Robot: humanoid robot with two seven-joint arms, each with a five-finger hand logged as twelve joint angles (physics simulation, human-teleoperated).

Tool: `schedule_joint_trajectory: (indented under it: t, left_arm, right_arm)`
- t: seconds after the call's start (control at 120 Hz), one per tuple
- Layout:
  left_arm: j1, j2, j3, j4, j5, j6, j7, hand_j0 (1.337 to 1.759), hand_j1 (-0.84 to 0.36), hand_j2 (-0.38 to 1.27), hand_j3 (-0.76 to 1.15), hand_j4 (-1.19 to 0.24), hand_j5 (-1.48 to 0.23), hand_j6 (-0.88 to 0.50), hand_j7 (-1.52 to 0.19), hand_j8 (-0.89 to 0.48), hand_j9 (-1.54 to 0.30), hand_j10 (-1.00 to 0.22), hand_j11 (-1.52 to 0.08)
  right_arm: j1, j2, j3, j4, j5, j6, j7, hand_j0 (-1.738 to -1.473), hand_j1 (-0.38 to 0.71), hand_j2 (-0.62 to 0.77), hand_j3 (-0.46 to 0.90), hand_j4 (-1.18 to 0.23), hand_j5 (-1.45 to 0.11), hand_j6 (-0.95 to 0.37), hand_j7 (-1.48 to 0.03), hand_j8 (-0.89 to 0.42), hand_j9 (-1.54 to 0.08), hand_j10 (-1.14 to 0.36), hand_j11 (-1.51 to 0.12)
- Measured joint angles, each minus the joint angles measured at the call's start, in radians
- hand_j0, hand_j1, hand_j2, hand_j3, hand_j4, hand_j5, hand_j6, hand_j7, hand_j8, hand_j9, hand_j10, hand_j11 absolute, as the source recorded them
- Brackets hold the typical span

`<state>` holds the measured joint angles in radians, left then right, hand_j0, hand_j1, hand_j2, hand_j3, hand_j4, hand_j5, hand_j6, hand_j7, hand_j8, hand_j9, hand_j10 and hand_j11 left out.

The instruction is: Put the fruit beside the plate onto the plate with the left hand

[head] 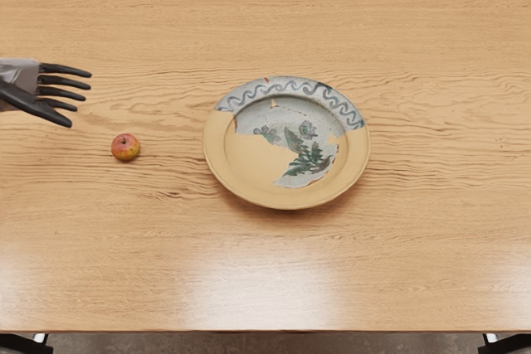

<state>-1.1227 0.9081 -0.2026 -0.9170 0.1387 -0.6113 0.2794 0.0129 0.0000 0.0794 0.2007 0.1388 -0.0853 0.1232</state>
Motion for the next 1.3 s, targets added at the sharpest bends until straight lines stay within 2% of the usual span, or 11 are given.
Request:
schedule_joint_trajectory:
  t: [0.225,0.325,0.433,0.542,0.633,0.7,0.8,0.983,1.108,1.208,1.3]
  left_arm:
    - [-0.025,0.002,0.0,-0.003,0.003,0.0,0.001,1.658,0.05,0.05,0.0,-0.25,-0.32,-0.25,-0.32,-0.25,-0.32,-0.25,-0.32]
    - [-0.079,0.009,0.0,0.002,0.011,0.0,0.001,1.658,0.05,0.05,0.0,-0.25,-0.32,-0.25,-0.32,-0.25,-0.32,-0.25,-0.32]
    - [-0.087,0.03,0.0,0.001,0.035,0.0,0.003,1.658,0.05,0.05,0.0,-0.25,-0.32,-0.25,-0.32,-0.25,-0.32,-0.25,-0.32]
    - [-0.096,0.04,0.0,-0.059,0.155,0.0,0.063,1.658,0.05,0.05,0.0,-0.25,-0.32,-0.25,-0.32,-0.25,-0.32,-0.25,-0.32]
    - [-0.096,0.043,-0.001,-0.146,0.237,0.0,0.112,1.658,0.05,0.05,0.0,-0.25,-0.32,-0.25,-0.32,-0.25,-0.32,-0.25,-0.32]
    - [-0.107,0.065,-0.001,-0.219,0.279,0.012,0.134,1.658,0.05,0.05,0.0,-0.25,-0.32,-0.25,-0.32,-0.25,-0.32,-0.25,-0.32]
    - [-0.106,0.069,0.0,-0.317,0.382,0.121,0.155,1.658,0.05,0.05,0.0,-0.25,-0.32,-0.25,-0.32,-0.25,-0.32,-0.25,-0.32]
    - [-0.111,0.056,0.046,-0.422,0.508,0.374,0.246,1.658,0.05,0.05,0.0,-0.25,-0.32,-0.25,-0.32,-0.25,-0.32,-0.25,-0.32]
    - [-0.227,0.03,0.132,-0.442,0.524,0.478,0.304,1.658,0.05,0.05,0.0,-0.25,-0.32,-0.25,-0.32,-0.25,-0.32,-0.25,-0.32]
    - [-0.387,-0.033,0.287,-0.445,0.47,0.547,0.321,1.658,0.05,0.05,0.0,-0.26,-0.33,-0.26,-0.33,-0.26,-0.33,-0.25,-0.33]
    - [-0.409,-0.099,0.416,-0.448,0.4,0.62,0.327,1.658,0.05,0.05,0.0,-0.26,-0.33,-0.26,-0.33,-0.26,-0.33,-0.26,-0.33]
  right_arm:
    - [-0.001,0.0,0.002,-0.004,0.001,-0.001,0.001,-1.658,-0.31,-0.01,0.0,-0.03,-0.05,-0.03,-0.05,-0.03,-0.05,-0.03,-0.05]
    - [-0.001,0.0,0.002,-0.004,0.001,-0.001,0.001,-1.658,-0.31,-0.01,0.0,-0.03,-0.05,-0.03,-0.05,-0.03,-0.05,-0.03,-0.05]
    - [-0.001,0.0,0.002,-0.005,0.001,0.0,0.001,-1.658,-0.31,-0.01,0.0,-0.03,-0.05,-0.03,-0.05,-0.03,-0.05,-0.03,-0.05]
    - [-0.001,0.0,0.003,-0.005,0.001,-0.001,0.001,-1.658,-0.31,-0.01,0.0,-0.03,-0.05,-0.03,-0.05,-0.03,-0.05,-0.03,-0.05]
    - [-0.001,0.0,0.003,-0.005,0.001,-0.001,0.001,-1.658,-0.31,-0.01,0.0,-0.03,-0.05,-0.03,-0.05,-0.03,-0.05,-0.03,-0.05]
    - [0.0,0.0,0.003,-0.004,0.001,-0.001,0.001,-1.658,-0.31,-0.01,0.0,-0.03,-0.05,-0.03,-0.05,-0.03,-0.05,-0.03,-0.05]
    - [0.0,0.0,0.003,-0.005,0.001,0.0,0.001,-1.658,-0.31,-0.01,0.0,-0.03,-0.05,-0.03,-0.05,-0.03,-0.05,-0.03,-0.05]
    - [0.001,0.0,0.004,-0.004,0.001,0.0,0.001,-1.658,-0.31,-0.01,0.0,-0.03,-0.05,-0.03,-0.05,-0.03,-0.05,-0.03,-0.05]
    - [0.002,0.0,0.005,-0.004,0.001,0.0,0.001,-1.658,-0.31,-0.01,0.0,-0.03,-0.05,-0.03,-0.05,-0.03,-0.05,-0.03,-0.05]
    - [0.002,0.0,0.005,-0.003,0.001,0.001,0.001,-1.658,-0.31,-0.01,0.0,-0.03,-0.05,-0.03,-0.05,-0.03,-0.05,-0.03,-0.05]
    - [0.002,0.0,0.006,-0.002,0.001,0.001,0.001,-1.658,-0.31,-0.01,0.0,-0.03,-0.05,-0.03,-0.05,-0.03,-0.05,-0.03,-0.05]
